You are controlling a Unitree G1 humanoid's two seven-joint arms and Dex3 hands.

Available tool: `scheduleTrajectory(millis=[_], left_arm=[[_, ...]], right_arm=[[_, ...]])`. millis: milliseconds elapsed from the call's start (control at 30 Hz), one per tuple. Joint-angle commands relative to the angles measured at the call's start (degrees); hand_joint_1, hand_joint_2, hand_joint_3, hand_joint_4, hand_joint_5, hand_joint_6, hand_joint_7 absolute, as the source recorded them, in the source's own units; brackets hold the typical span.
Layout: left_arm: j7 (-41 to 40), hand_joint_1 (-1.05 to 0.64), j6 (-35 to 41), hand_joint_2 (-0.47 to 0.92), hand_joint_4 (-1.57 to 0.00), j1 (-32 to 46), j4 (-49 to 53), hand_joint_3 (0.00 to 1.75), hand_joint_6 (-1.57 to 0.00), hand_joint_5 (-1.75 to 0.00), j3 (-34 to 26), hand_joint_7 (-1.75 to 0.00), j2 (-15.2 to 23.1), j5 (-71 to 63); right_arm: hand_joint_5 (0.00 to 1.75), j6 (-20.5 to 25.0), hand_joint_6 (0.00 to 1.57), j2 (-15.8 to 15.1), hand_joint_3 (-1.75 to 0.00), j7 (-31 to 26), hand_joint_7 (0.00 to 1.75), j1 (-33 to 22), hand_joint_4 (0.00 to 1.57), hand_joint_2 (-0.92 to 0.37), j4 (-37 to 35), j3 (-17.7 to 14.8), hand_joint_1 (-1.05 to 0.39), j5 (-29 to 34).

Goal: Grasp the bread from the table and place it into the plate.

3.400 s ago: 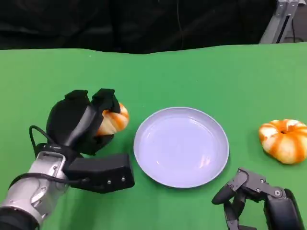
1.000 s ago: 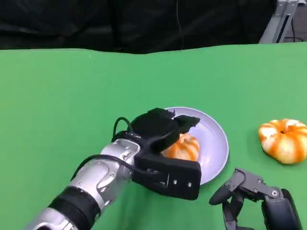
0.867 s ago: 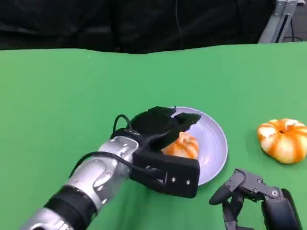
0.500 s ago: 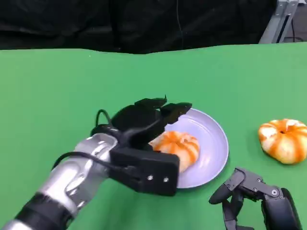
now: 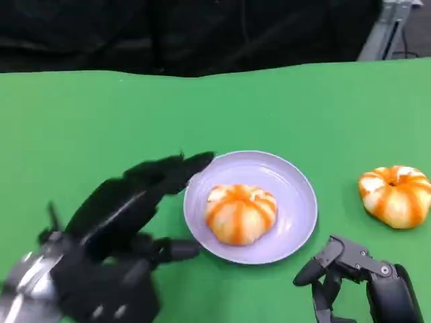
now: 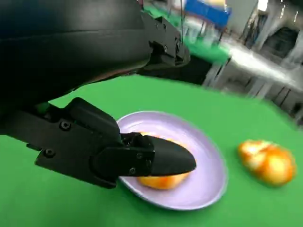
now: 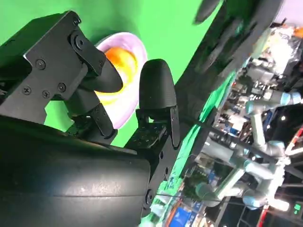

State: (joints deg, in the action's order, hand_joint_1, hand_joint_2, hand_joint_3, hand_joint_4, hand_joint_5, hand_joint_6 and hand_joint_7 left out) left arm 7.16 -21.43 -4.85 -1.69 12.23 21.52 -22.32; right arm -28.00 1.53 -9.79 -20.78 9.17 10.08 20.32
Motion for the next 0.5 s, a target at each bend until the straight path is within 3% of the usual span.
scheduleTrajectory(millis=[33, 133, 167, 200, 233, 300, 333, 433, 500], left_arm=[[-3.1, -0.51, -5.7, 0.92, -0.36, 5.2, 0.0, 0.26, -0.45, -0.52, -3.9, -0.13, -0.7, 4.2], [-4.2, -0.43, -9.1, 0.92, -0.46, 7.0, 1.1, 0.21, -0.59, -0.66, -5.4, -0.17, -1.7, 6.1], [-4.6, -0.42, -10.7, 0.92, -0.46, 8.2, 1.9, 0.21, -0.6, -0.68, -6.2, -0.17, -3.7, 9.9], [-4.8, -0.21, -12.1, 0.88, -0.63, 9.2, 2.6, 0.24, -0.81, -0.85, -6.8, -0.29, -5.5, 13.0], [-4.8, -0.06, -13.1, 0.75, -0.73, 9.9, 3.1, 0.49, -0.94, -1.05, -7.3, -0.43, -6.8, 15.2], [-4.7, 0.02, -13.9, 0.59, -0.78, 11.2, 3.4, 0.78, -0.99, -1.16, -8.1, -0.54, -8.6, 17.8], [-4.6, 0.08, -13.9, 0.49, -0.87, 12.0, 3.4, 1.04, -1.02, -1.28, -8.5, -0.68, -9.4, 18.7], [-5.5, 0.1, -13.1, 0.39, -0.94, 14.6, 2.3, 1.33, -0.95, -1.45, -9.6, -1.04, -11.7, 19.2], [-5.6, 0.09, -12.7, 0.38, -0.94, 15.9, 1.8, 1.43, -0.91, -1.54, -10.1, -1.22, -12.7, 19.2]], right_arm=[[1.72, -0.8, 0.84, -0.7, -1.42, -0.4, 1.33, -0.4, 0.9, -0.27, 0.3, 0.0, 0.06, 0.1], [1.72, -0.8, 0.84, -0.7, -1.41, -0.3, 1.33, -0.5, 0.91, -0.27, 0.4, 0.0, 0.06, -0.1], [1.72, -0.9, 0.84, -0.8, -1.41, -0.3, 1.33, -0.5, 0.91, -0.27, 0.5, 0.0, 0.06, -0.1], [1.71, -1.0, 0.84, -0.8, -1.41, -0.2, 1.32, -0.6, 0.9, -0.28, 0.5, -0.1, 0.06, -0.2], [1.71, -1.0, 0.84, -0.8, -1.4, -0.2, 1.32, -0.7, 0.9, -0.28, 0.6, -0.1, 0.06, -0.3], [1.71, -1.1, 0.84, -0.9, -1.39, -0.1, 1.32, -0.7, 0.9, -0.28, 0.7, -0.2, 0.05, -0.5], [1.71, -1.1, 0.84, -0.9, -1.39, 0.0, 1.32, -0.7, 0.9, -0.29, 0.7, -0.2, 0.05, -0.7], [1.72, -0.8, 0.83, -0.9, -1.39, 0.2, 1.32, -0.7, 0.89, -0.29, 0.8, -0.4, 0.04, -1.0], [1.72, -0.7, 0.83, -1.0, -1.4, 0.3, 1.32, -0.7, 0.89, -0.29, 0.7, -0.5, 0.04, -1.2]])
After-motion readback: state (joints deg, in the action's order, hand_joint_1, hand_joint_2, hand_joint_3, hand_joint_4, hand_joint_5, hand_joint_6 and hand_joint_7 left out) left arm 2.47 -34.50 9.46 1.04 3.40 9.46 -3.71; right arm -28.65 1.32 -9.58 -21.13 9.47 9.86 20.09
